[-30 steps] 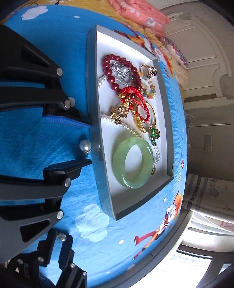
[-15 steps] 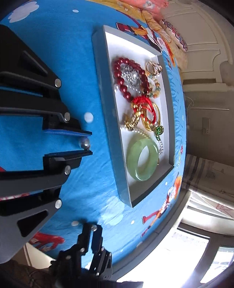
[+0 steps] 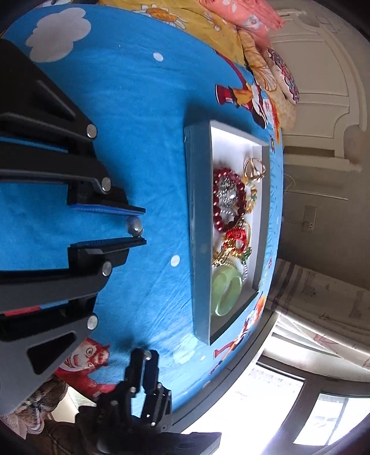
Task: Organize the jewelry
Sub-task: 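Carry the pearl pendant with left and lower it into the tray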
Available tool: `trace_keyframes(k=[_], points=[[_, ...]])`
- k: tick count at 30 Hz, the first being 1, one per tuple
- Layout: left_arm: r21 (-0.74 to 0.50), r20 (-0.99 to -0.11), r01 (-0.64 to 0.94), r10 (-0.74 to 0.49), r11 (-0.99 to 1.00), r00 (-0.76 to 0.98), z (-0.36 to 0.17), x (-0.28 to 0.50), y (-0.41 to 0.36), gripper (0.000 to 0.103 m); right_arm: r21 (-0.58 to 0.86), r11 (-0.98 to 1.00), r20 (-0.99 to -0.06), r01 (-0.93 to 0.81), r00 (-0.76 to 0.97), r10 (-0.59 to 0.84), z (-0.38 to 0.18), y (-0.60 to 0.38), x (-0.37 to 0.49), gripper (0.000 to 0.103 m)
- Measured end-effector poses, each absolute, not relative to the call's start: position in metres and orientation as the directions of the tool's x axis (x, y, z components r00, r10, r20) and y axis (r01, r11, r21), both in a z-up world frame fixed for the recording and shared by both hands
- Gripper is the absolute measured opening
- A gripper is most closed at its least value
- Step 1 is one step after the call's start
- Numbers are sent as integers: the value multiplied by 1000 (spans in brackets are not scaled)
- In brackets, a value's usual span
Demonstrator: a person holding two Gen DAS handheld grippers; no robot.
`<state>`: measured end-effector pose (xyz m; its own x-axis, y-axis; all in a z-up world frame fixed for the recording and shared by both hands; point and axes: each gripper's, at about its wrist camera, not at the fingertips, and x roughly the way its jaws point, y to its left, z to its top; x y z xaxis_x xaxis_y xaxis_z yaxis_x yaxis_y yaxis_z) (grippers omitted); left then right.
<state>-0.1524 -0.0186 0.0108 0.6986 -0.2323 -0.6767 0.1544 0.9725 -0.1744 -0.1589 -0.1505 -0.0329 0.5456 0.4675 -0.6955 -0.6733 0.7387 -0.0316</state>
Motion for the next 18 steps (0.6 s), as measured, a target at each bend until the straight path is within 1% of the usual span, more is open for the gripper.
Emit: trace_keyframes(k=[7, 18], points=[[-149, -661, 125, -193, 981, 725, 16, -157, -9, 14, -59, 697, -670, -714, 546, 503, -19, -103, -161, 20], [-130, -601, 115, -170, 985, 781, 42, -154, 5, 15, -39, 752, -584, -658, 626, 517, 13, -101, -141, 20]])
